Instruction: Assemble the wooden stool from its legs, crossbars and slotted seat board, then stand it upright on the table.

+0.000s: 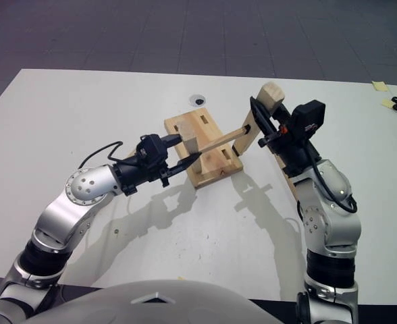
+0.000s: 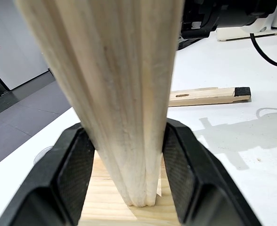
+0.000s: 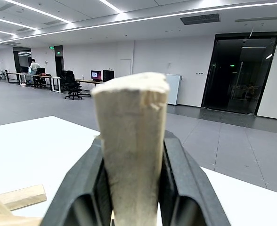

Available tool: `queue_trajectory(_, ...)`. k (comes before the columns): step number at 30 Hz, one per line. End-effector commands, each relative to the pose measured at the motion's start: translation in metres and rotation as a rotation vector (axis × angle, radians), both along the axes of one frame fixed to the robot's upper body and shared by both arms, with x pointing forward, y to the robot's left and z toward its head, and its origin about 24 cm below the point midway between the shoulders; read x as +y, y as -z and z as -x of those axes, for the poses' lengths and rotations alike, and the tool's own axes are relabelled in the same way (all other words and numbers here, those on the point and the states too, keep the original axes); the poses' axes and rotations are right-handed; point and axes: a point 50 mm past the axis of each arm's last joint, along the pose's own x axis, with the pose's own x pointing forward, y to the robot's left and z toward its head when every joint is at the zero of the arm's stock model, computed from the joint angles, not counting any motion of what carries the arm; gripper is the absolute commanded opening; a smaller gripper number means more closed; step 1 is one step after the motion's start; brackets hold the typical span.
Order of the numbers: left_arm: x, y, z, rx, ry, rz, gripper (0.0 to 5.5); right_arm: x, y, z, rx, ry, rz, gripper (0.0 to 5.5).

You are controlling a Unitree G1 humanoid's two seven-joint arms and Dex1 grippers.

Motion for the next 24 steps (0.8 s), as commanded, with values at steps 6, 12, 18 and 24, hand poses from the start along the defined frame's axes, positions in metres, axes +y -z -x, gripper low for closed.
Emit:
queue_trajectory(6,0.009,0.016,-0.009,0.027,-0.073,-0.099,2.09,0.023,-0.011,0.004,-0.050,-0.192,0.062,1.02)
queue_trajectory(12,0.014,0.015,-0.012,0.018,-0.091,-0.104,2.09,0.021,-0.027,-0.006,-0.045,-0.174,-0.021,1.02)
queue_trajectory(18,0.014,0.016,-0.013,0.015,-0.085,-0.115,2.09,0.013,0.000,-0.008,0.258,-0.147,-0.055,1.02)
queue_trajectory(24,0.012,0.020,-0.011,0.024,-0.080,-0.120,2.09,0.017,0.021,-0.005,0.481,-0.140,-0.182,1.02)
